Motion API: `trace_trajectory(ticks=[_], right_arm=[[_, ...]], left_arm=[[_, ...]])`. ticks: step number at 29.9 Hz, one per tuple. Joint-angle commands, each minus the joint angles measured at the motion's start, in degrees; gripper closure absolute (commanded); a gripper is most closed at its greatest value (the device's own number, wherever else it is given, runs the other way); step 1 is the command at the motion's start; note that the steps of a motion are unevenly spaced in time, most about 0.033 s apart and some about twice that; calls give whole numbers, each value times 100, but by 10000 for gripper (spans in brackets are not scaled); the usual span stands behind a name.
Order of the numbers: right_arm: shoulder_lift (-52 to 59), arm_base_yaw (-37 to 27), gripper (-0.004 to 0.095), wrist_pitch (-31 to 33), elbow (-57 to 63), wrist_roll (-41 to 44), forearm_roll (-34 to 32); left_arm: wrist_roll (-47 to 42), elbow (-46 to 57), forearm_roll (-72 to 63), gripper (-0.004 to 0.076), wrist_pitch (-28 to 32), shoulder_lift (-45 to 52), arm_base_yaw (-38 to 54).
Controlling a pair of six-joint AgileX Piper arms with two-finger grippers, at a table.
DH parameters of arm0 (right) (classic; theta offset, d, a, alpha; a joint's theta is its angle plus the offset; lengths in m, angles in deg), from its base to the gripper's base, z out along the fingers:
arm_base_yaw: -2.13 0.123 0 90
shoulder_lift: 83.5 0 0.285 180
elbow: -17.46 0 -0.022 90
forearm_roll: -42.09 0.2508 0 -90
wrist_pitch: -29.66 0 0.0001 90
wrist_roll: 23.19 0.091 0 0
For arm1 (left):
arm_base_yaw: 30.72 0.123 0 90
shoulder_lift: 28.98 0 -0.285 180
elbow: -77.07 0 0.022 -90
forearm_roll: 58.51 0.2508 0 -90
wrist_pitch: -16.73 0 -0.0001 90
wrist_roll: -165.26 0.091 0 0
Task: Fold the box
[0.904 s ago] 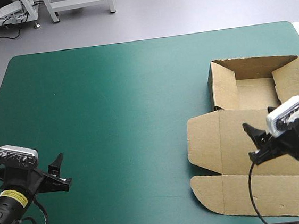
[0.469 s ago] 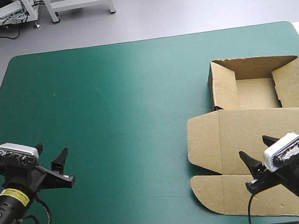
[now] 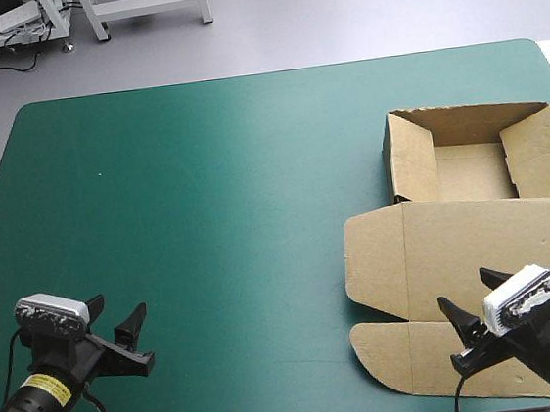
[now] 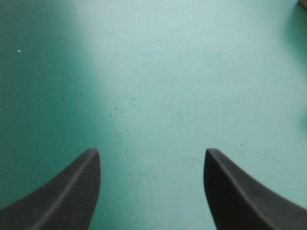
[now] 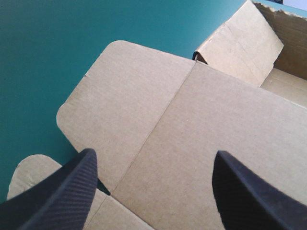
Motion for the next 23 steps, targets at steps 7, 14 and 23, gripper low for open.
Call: trace_trajectory(ticks=[7,14,23], right_arm=[[21,13,280,10,58,-106,283],[460,13,359,-66,367,-224,422],[603,13,380,-181,367,-163,413]], left_arm=[[549,-118,-478,279,99,979,-28],[603,107,-712,279,-56,1198,-28],[603,382,-712,279,113,1198,-28]])
